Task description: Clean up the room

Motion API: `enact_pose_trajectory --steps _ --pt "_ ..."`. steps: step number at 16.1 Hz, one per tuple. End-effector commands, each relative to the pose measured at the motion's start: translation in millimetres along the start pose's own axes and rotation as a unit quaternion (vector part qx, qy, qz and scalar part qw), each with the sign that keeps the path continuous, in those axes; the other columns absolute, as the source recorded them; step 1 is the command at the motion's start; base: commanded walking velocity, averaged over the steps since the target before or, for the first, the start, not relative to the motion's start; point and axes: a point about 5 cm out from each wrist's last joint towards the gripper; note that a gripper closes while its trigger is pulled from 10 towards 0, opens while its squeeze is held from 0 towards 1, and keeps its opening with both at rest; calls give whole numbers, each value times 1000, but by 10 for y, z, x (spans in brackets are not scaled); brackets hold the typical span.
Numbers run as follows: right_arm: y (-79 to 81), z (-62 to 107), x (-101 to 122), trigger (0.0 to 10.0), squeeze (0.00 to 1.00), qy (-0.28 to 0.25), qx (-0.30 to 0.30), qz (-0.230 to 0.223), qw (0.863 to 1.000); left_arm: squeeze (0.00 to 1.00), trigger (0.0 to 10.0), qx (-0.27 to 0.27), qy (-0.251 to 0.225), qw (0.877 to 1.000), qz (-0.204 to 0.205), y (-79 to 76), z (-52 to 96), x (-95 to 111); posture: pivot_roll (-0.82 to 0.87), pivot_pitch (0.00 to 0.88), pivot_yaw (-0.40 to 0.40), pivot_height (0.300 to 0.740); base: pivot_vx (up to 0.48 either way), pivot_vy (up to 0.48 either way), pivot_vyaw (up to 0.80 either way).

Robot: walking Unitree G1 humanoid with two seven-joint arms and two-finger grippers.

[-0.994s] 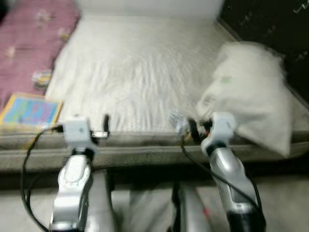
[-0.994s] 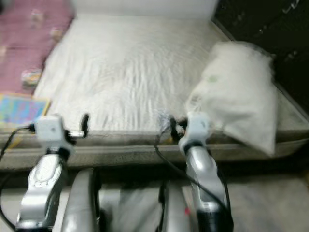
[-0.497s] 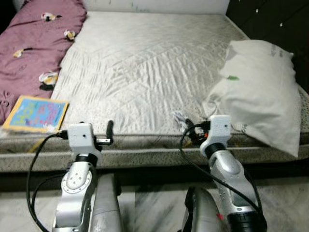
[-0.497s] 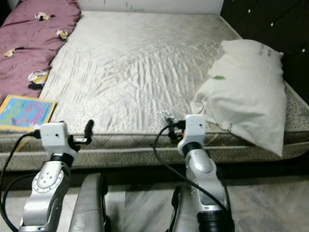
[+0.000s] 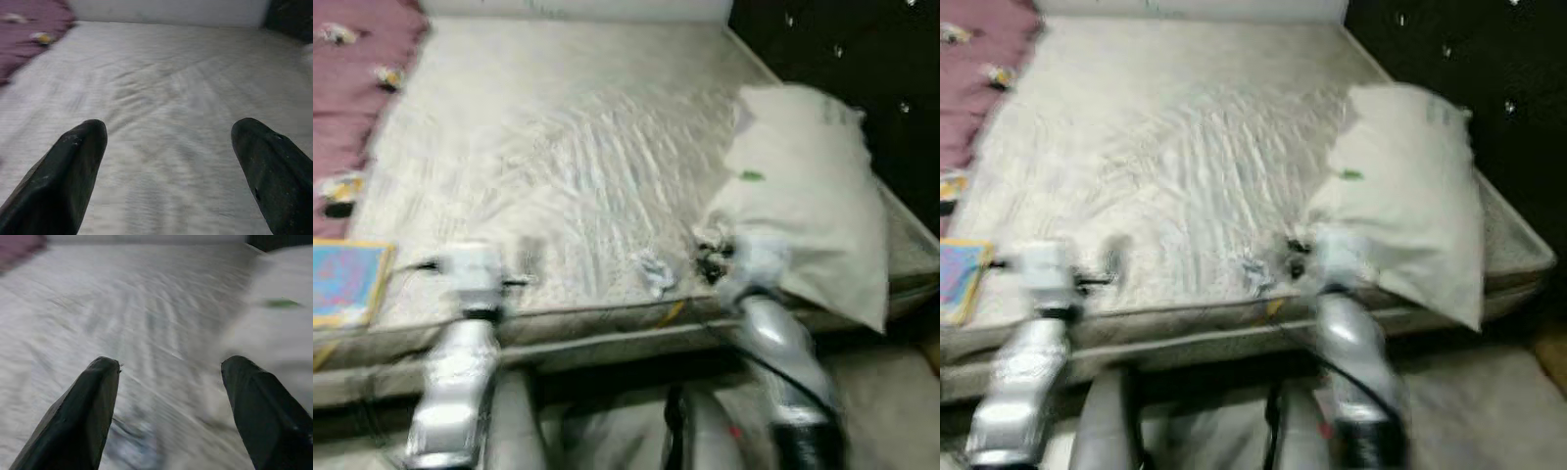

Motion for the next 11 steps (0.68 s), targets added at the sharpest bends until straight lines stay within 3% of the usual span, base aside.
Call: enact_pose_trajectory --steps 1,4,6,8,11 --pt "-137 23 -29 10000 0 12 -10 20 1000 0 10000 3 5 1000 2 -83 11 11 51 0 -62 543 0 0 0" --pt "-95 -66 -89 10000 0 33 8 14 999 0 10000 13 9 1000 -11 8 126 18 107 0 -76 543 0 0 269" --pt "-13 -135 -255 10000 0 92 44 48 994 0 10000 18 16 999 -27 85 236 21 138 0 -83 543 0 0 0" --pt "33 -165 -301 10000 0 106 60 52 991 0 10000 25 23 999 -30 122 309 35 167 33 -85 543 0 0 -213" --pt "152 -239 -342 10000 0 105 73 54 990 0 10000 26 36 998 -38 162 439 52 197 65 -82 543 0 0 588"
Point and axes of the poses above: a point about 5 cm out from each wrist's last joint towards the gripper, its own z axis pointing back from the gripper into the wrist, its own x axis along the axis of the wrist's last joint, y = z × x, and after that the axes turned 4 degrees about -z, right-handed
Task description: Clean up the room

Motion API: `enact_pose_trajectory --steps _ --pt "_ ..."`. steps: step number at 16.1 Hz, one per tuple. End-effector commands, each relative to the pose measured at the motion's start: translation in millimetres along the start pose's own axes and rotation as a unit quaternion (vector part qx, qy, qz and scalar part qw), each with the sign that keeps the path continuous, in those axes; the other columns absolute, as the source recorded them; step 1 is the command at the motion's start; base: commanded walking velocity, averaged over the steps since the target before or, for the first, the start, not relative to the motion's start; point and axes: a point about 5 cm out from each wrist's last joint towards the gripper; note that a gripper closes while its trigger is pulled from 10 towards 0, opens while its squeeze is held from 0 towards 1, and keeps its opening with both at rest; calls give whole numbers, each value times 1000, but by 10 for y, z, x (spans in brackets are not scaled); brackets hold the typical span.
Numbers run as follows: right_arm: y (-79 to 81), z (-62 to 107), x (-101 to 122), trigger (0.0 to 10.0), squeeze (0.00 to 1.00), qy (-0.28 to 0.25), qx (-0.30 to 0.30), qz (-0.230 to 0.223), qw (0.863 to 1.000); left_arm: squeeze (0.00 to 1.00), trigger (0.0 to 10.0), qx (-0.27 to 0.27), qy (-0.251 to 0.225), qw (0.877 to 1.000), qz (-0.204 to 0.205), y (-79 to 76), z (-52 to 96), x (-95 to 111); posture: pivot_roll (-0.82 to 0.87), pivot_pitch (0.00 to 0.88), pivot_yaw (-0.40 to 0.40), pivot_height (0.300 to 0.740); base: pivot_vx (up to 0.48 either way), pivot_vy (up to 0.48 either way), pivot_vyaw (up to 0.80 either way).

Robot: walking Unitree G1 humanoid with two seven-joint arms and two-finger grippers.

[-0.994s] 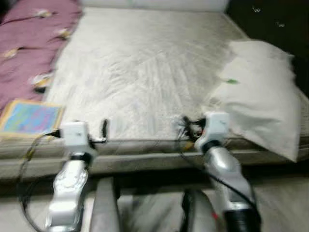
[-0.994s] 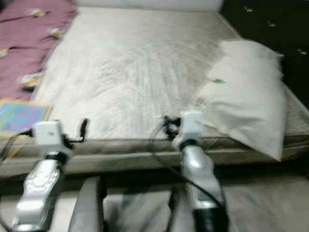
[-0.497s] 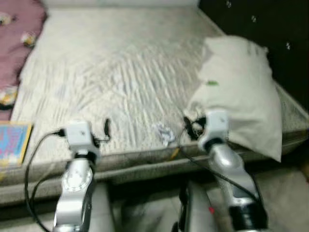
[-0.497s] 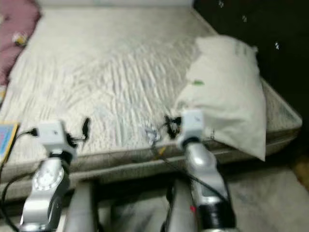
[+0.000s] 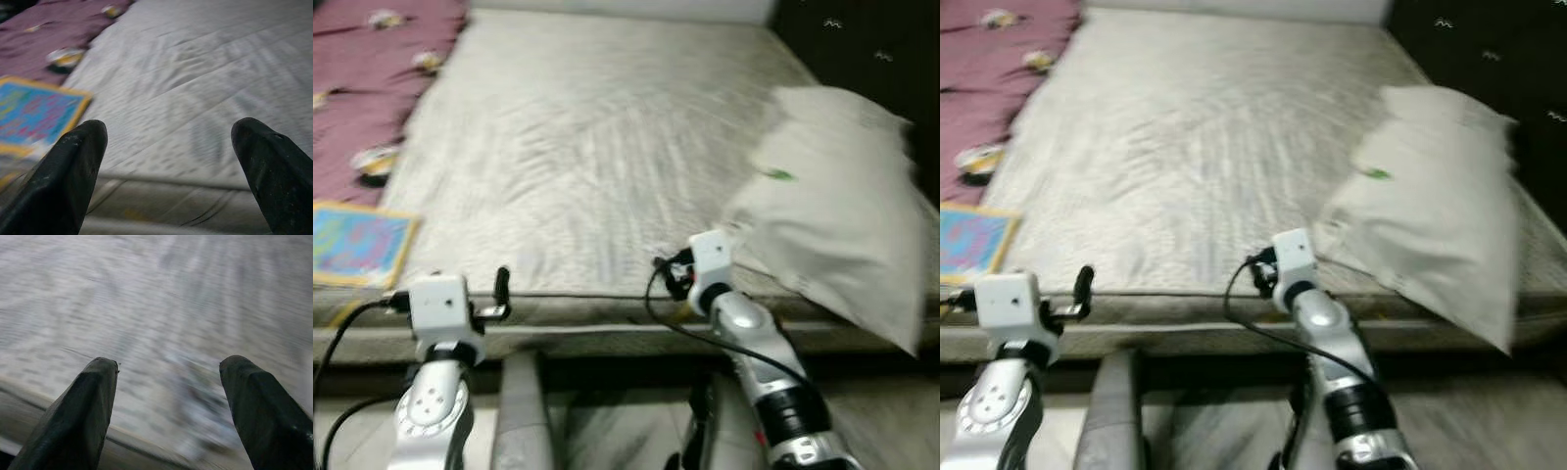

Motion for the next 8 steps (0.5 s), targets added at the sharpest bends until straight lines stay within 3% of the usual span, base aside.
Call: enact_pose_trajectory --steps 1,4,8 --pt "61 -62 9 10000 0 0 7 -1 1000 0 10000 -3 0 1000 -3 10 54 64 210 80 -77 543 0 0 0" --pt "95 -124 -17 10000 0 7 6 -2 1000 0 10000 -11 16 1000 -3 23 148 84 223 98 -73 543 0 0 0" --pt "163 -355 115 10000 0 -14 -22 4 1000 0 10000 -30 24 999 -24 36 285 142 245 160 -52 543 0 0 0"
Point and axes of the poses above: a point about 5 cm out from each wrist's last joint towards the gripper, its own z axis pointing back from the gripper into the wrist, its own x axis along the axis of the wrist's last joint, y = z × x, and after that the axes turned 4 degrees about -z, right-handed
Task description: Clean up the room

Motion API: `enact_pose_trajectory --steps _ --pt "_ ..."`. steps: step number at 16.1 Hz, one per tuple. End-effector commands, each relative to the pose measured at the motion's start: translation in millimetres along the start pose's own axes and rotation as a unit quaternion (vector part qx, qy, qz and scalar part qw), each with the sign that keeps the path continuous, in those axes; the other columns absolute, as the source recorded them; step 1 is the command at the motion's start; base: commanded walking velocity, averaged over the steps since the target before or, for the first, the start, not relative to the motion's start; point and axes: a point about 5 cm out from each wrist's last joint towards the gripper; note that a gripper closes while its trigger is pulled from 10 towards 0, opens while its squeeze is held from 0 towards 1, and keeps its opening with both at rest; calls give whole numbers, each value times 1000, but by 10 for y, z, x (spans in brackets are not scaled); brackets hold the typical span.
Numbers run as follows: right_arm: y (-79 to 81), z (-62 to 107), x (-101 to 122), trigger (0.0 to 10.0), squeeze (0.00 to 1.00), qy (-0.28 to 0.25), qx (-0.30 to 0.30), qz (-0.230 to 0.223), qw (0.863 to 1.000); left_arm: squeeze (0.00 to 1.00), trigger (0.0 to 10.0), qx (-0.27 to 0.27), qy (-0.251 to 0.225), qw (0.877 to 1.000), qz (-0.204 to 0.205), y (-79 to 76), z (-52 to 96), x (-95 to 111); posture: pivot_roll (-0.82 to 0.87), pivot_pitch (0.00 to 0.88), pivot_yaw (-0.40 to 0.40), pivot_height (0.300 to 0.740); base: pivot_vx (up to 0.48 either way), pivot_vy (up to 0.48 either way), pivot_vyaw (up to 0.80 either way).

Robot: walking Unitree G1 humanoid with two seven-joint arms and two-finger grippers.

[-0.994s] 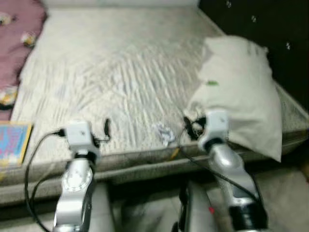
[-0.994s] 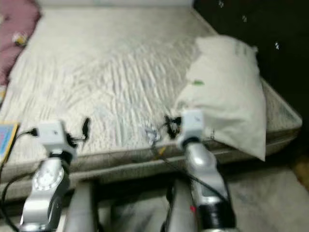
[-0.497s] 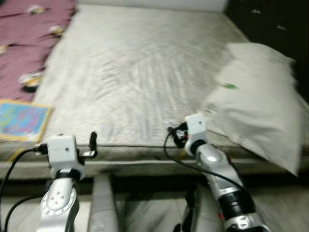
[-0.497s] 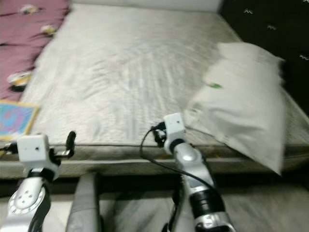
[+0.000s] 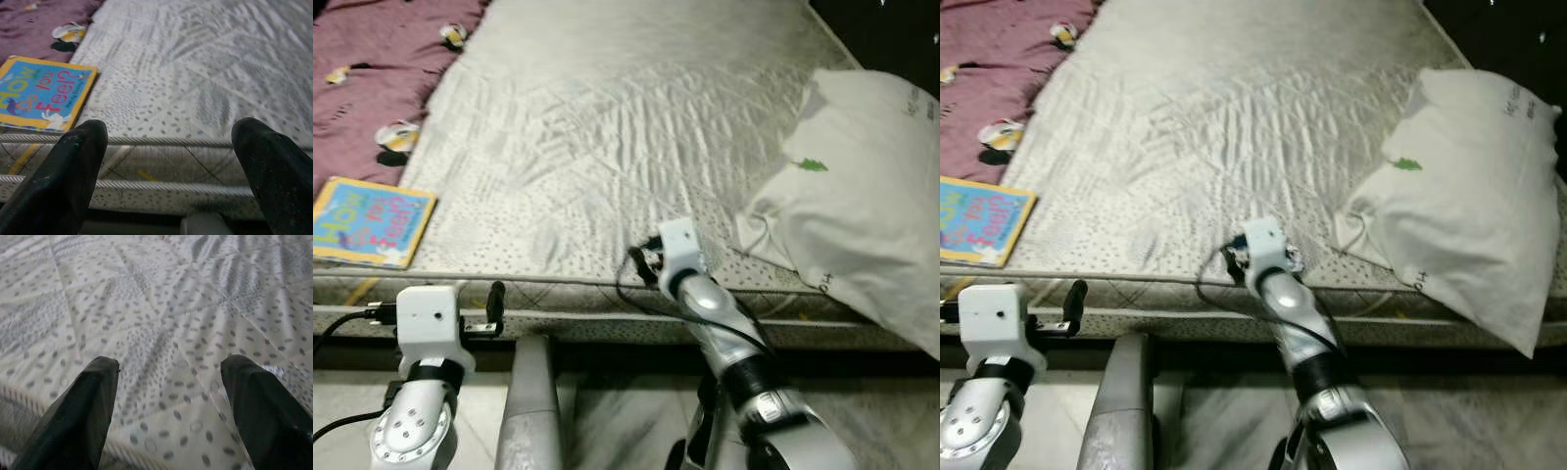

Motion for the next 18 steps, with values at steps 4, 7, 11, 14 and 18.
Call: enact_pose_trajectory --steps 4,7,11,14,18 --pt "-127 -109 -4 10000 0 15 -56 15 998 0 10000 -17 9 1000 -7 -30 118 68 253 194 -45 543 0 0 0" --pt "-167 -120 -152 10000 0 69 -86 58 992 0 10000 -23 13 1000 -11 -31 146 87 256 209 -48 543 0 0 0" --pt "-267 -132 -163 10000 0 86 -132 54 986 0 10000 -21 19 1000 -11 -43 146 92 258 210 -58 543 0 0 0" --pt "-250 -118 -243 0 0 104 -125 26 986 0 10000 -18 19 1000 -12 -47 122 102 267 198 -66 543 0 0 0" --pt "-225 -90 -333 0 0 112 -115 20 987 0 10000 -17 18 1000 -12 -58 101 95 265 189 -72 543 0 0 0"
Point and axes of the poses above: a point about 5 cm out from each wrist's last joint towards the gripper, its own z axis pointing back from the gripper into the wrist, its own x axis along the axis of the wrist's last joint, y = z × x, and after that the axes turned 4 degrees about -z, right-handed
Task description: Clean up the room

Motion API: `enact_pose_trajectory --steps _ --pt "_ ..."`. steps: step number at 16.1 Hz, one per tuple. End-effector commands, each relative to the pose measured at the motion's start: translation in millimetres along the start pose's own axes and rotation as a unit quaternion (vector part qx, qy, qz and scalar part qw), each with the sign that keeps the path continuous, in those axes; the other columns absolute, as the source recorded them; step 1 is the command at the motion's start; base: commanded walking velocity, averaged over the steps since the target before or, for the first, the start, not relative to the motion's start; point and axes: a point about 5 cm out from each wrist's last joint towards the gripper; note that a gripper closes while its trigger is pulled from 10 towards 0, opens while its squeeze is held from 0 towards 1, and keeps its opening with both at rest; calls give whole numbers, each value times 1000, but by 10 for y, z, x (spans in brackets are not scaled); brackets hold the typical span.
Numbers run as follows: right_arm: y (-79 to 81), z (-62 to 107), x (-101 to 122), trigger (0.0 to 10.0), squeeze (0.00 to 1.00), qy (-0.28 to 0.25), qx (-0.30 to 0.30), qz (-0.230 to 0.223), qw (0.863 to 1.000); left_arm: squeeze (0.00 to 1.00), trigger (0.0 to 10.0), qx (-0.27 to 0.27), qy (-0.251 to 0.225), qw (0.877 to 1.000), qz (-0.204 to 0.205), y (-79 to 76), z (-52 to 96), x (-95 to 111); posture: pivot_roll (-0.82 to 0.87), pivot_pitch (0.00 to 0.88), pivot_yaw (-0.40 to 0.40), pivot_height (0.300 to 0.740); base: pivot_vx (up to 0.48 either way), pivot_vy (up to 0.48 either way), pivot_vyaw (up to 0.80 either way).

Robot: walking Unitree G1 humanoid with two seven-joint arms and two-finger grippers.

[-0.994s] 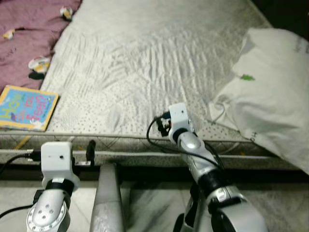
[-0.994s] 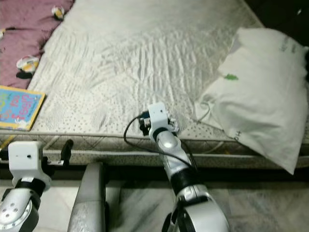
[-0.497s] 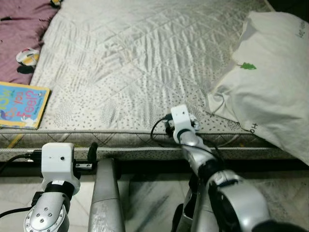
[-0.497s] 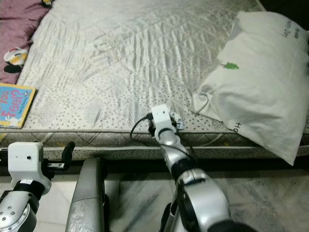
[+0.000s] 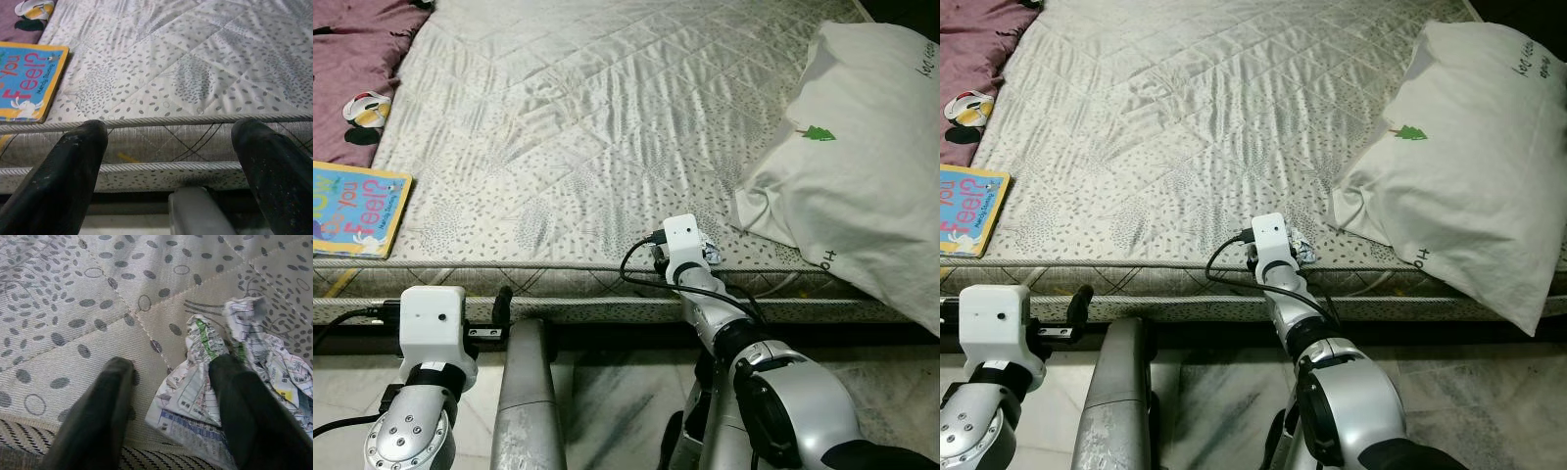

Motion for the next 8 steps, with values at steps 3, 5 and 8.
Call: enact_pose_trajectory --steps 3,5,8 --pt "-31 27 -190 0 0 34 1 -9 999 0 10000 5 8 1000 -3 -10 -16 -27 263 179 -76 543 0 0 0" --pt "-44 23 -181 0 0 33 3 -11 999 0 10000 4 6 1000 -3 -17 -27 -23 261 175 -77 543 0 0 0" --pt "-38 15 -144 0 0 27 10 -16 999 0 10000 5 5 1000 -3 -21 -48 -23 261 164 -79 543 0 0 0"
Point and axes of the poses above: a point about 5 cm out from each wrist's last joint towards the gripper, its own z axis pointing back from the gripper into the wrist, its own x axis along the axis of the wrist's last joint, y = z × x, and after that the axes turned 4 degrees about -z, right-handed
